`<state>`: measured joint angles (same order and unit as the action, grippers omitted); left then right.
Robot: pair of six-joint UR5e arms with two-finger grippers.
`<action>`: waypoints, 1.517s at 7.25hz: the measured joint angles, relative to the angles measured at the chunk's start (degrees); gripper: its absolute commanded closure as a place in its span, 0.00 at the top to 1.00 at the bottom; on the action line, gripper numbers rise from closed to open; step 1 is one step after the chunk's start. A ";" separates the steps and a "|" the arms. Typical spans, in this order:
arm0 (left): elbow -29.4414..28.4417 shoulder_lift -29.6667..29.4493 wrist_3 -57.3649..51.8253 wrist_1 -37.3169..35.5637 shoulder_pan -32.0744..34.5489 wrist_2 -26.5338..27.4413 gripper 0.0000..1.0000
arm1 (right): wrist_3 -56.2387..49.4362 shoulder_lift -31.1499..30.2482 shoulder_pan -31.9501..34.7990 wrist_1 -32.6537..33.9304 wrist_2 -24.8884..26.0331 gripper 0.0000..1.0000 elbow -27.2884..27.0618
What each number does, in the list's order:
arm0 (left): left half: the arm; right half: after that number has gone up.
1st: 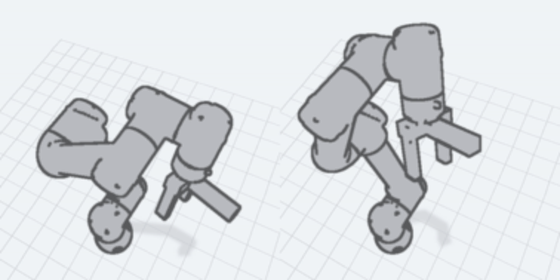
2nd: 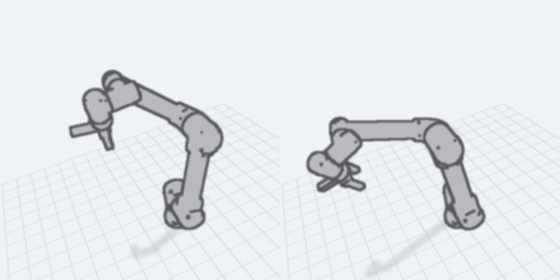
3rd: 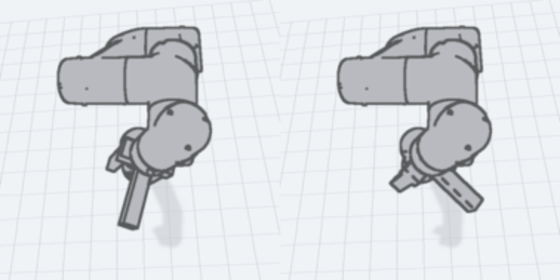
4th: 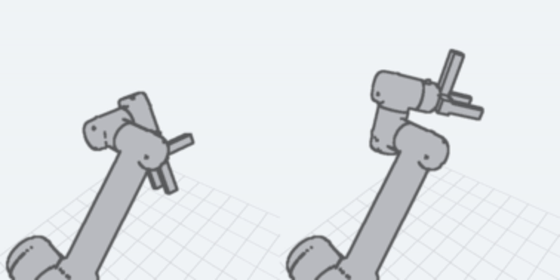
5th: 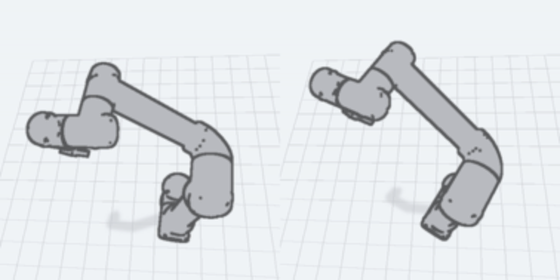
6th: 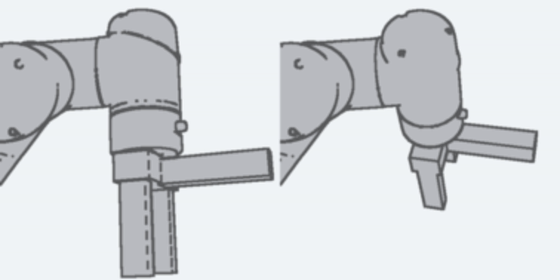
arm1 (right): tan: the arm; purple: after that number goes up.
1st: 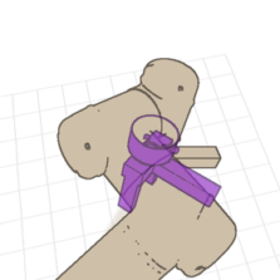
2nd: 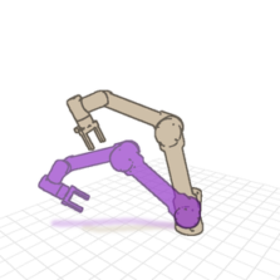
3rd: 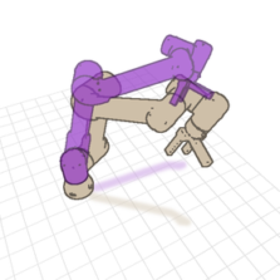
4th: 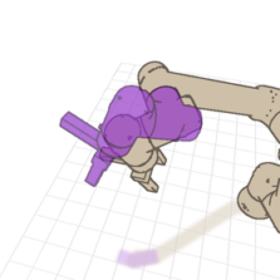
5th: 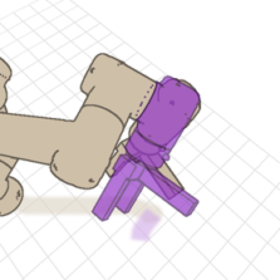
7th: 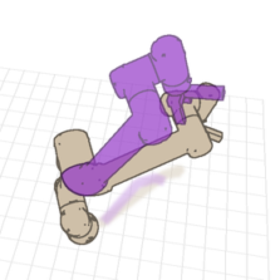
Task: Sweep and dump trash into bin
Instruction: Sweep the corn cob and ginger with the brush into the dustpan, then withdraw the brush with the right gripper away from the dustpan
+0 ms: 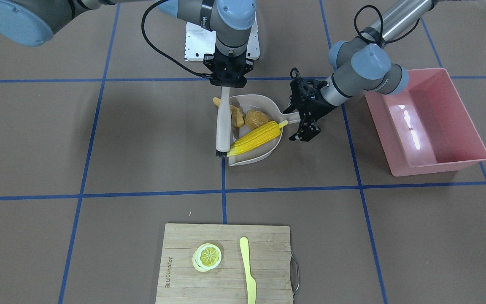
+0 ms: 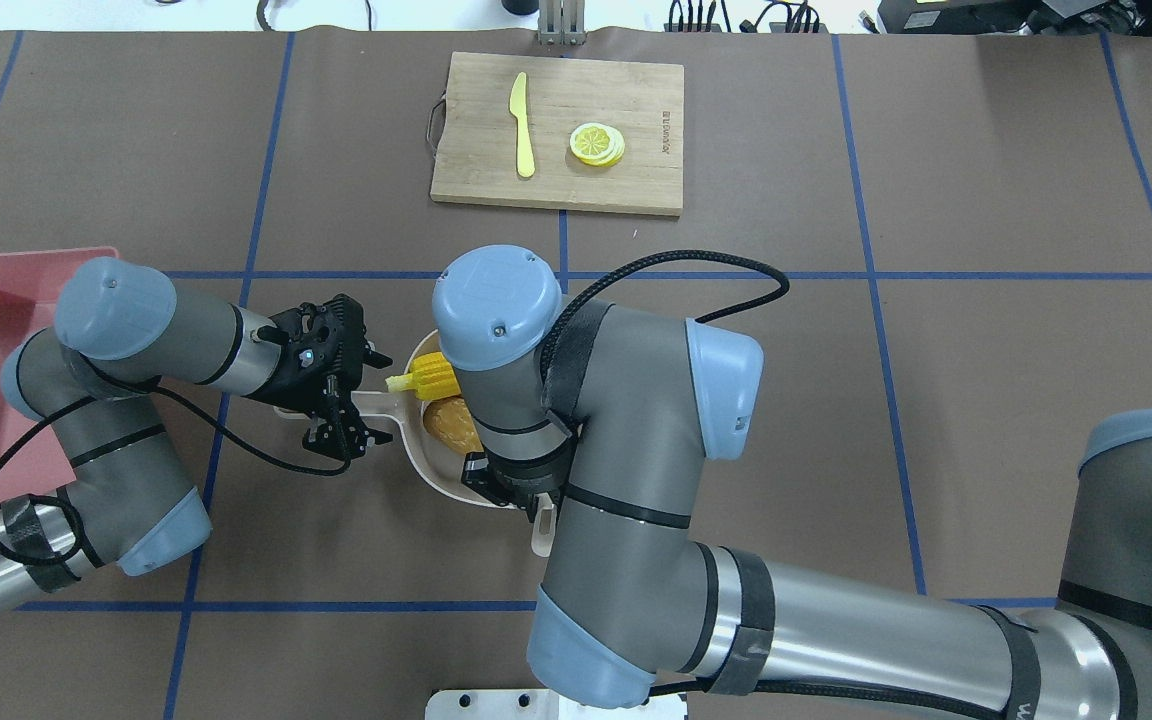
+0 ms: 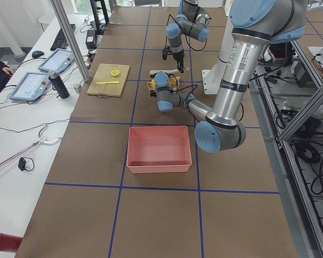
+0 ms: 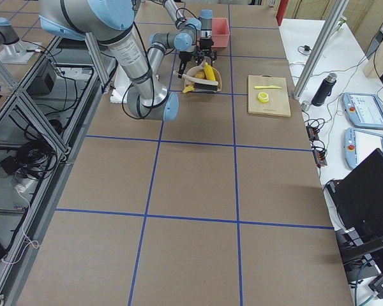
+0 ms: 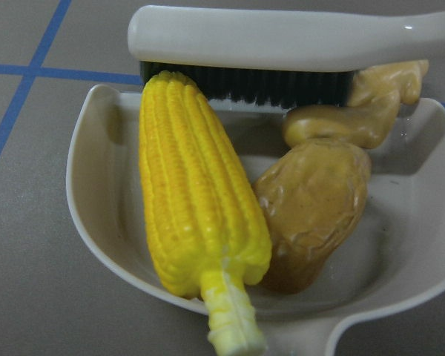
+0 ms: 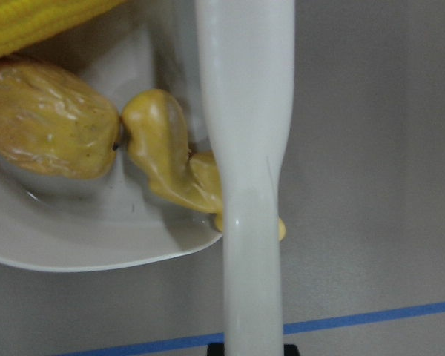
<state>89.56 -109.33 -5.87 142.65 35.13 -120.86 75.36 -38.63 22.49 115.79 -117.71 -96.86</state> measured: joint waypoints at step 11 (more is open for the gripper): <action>0.18 -0.45 4.35 0.54 -1.75 1.86 0.52 | -34.47 -50.21 26.39 -4.37 -4.38 0.00 -27.18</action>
<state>89.74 -109.77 -1.51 143.19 33.37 -119.01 40.90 -88.84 48.87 111.42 -122.09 -124.05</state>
